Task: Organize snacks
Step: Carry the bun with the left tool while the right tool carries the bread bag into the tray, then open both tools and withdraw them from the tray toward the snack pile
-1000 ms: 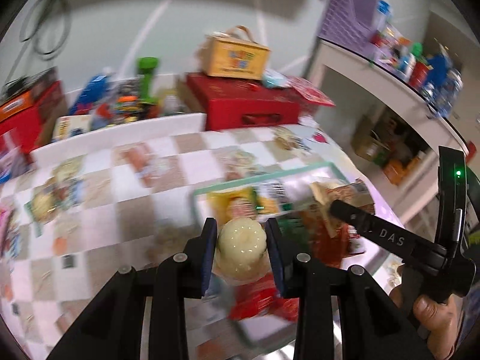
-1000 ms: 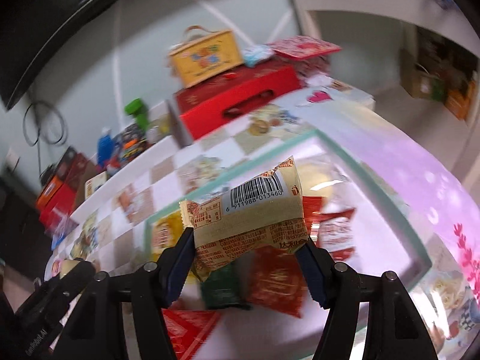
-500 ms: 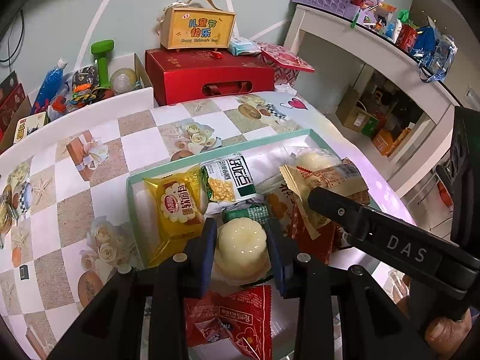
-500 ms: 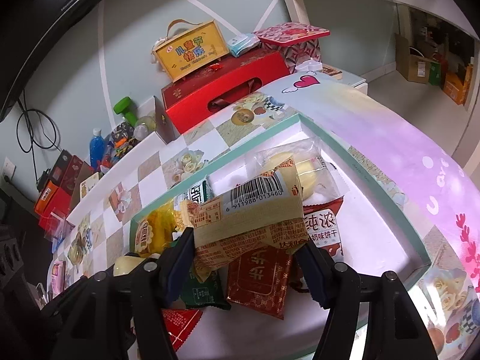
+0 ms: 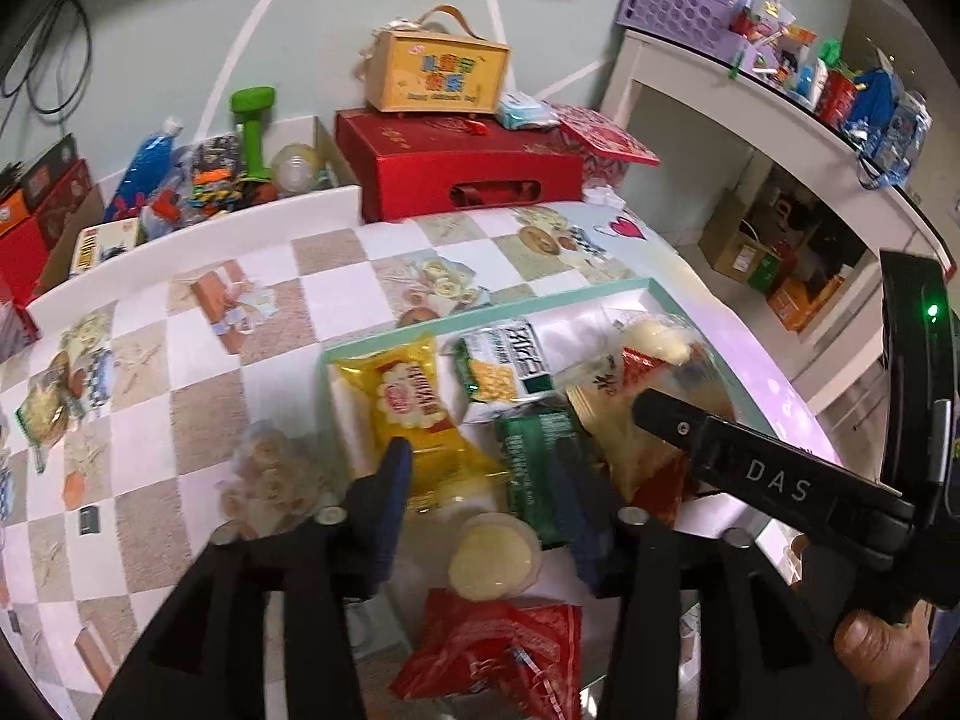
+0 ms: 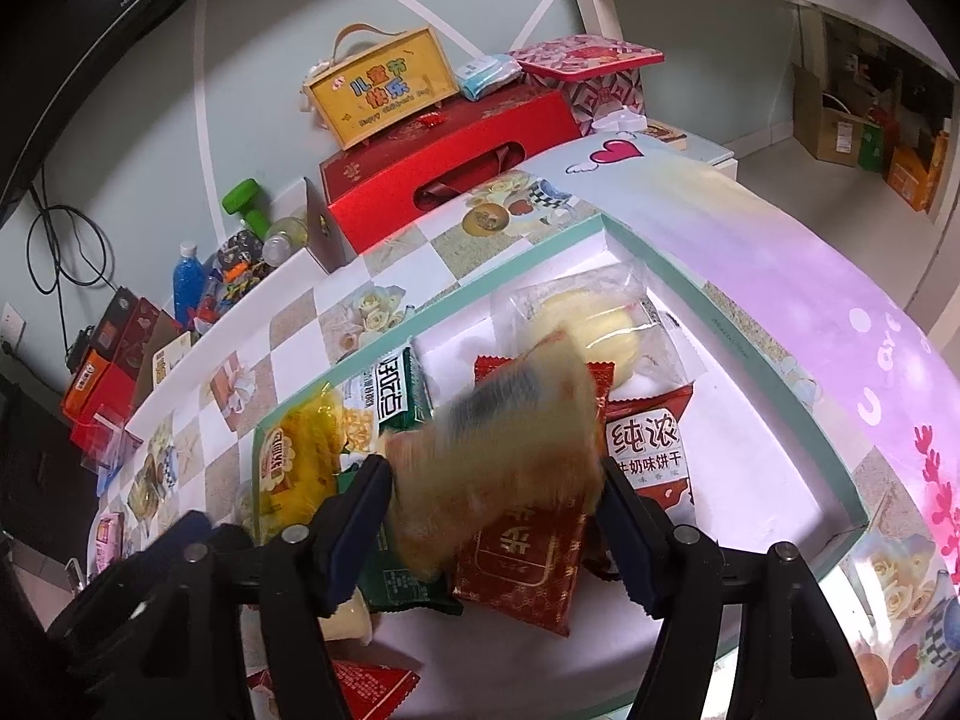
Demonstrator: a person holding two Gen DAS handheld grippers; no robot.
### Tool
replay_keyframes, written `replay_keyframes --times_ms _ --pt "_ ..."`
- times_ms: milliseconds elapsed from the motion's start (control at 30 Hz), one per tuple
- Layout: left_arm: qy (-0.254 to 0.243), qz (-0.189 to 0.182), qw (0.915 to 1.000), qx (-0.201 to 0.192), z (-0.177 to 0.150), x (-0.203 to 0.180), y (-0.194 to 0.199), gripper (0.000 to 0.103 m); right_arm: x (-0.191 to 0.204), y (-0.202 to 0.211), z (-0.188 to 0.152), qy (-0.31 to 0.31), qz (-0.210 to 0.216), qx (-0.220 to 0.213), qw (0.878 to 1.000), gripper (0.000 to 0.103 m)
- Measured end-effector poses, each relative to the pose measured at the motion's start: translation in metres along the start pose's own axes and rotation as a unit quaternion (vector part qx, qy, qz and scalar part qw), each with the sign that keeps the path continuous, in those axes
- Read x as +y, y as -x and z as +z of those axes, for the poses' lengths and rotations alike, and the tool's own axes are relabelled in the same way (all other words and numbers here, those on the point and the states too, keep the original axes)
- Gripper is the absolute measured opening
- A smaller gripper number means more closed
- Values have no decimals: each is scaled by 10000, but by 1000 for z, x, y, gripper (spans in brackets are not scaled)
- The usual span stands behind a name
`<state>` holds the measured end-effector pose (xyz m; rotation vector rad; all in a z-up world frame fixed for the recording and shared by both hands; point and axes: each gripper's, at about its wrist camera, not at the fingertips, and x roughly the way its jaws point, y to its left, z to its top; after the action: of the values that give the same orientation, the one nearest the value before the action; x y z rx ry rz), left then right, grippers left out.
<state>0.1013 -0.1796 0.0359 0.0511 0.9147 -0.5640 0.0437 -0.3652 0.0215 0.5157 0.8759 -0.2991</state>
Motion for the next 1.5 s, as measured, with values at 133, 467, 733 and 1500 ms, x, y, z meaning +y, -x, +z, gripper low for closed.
replay_keyframes --times_ms 133,467,733,1500 --pt "193 132 9997 -46 -2 12 6 67 -4 1 0 -108 -84 -8 9999 85" --pt "645 977 9931 12 -24 57 3 92 1 -1 -1 -61 -139 -47 9999 103" --pt "853 1143 9896 -173 -32 81 7 100 13 -2 -2 49 -242 -105 9996 103" --pt "1209 1513 9810 -140 -48 152 31 101 113 14 -23 1173 76 -722 9904 103"
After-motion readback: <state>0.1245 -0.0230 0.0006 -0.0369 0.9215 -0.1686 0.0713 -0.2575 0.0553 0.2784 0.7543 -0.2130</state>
